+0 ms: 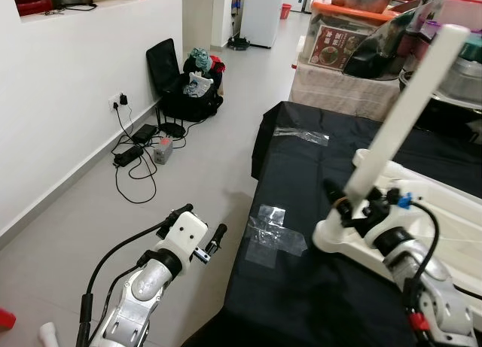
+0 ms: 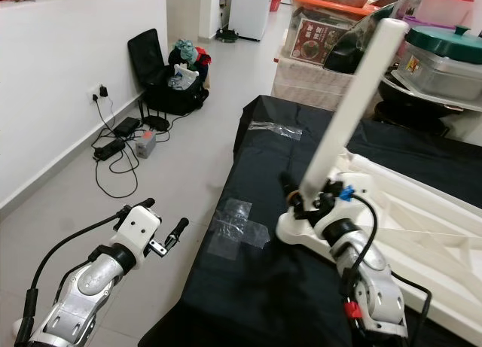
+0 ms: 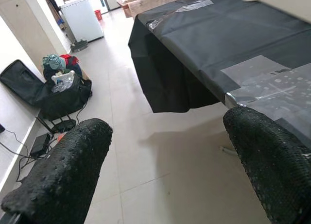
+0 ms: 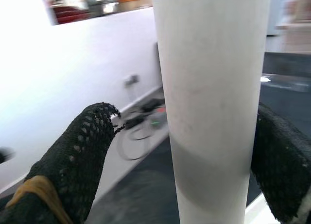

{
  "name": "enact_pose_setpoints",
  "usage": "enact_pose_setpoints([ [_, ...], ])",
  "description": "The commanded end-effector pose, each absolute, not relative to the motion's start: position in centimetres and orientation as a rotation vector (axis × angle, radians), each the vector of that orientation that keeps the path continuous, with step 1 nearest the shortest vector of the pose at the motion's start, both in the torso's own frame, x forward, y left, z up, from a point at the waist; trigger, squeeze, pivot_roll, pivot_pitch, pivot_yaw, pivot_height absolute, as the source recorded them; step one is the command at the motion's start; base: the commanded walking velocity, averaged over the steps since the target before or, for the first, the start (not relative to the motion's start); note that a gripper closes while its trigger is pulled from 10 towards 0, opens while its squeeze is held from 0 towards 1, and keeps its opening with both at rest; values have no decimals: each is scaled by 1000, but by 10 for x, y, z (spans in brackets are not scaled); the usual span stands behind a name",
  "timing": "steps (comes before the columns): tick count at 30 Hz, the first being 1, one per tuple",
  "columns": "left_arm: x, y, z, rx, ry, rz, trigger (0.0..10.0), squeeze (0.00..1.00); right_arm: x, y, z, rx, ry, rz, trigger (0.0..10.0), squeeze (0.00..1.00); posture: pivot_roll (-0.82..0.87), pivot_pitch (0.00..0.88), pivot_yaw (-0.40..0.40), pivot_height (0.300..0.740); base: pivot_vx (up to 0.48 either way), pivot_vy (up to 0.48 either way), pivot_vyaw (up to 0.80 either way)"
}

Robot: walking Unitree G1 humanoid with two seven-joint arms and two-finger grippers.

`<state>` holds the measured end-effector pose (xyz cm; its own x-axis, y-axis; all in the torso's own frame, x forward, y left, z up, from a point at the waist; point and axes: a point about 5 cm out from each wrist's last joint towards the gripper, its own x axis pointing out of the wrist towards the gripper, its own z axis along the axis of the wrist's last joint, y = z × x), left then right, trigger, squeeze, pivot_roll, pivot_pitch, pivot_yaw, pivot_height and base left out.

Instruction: Building children table

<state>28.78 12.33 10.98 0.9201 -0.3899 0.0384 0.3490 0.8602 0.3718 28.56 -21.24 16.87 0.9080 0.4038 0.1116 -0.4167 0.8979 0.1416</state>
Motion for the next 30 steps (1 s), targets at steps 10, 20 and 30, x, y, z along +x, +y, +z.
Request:
enact_pose_setpoints([
  [10,289,123,111,375,-120,-392,10000,0,297,-176,163,164,-46,611,4863,0,69,0,-138,740,0,0,0],
  [20,289,121,112,372,-123,-393,10000,0,305,-173,161,150,-42,563,2118,0,65,0,-140,740,0,0,0],
  [30,288,120,110,367,-119,-395,10000,0,302,-201,156,86,-58,328,0,0,45,0,-135,740,0,0,0],
])
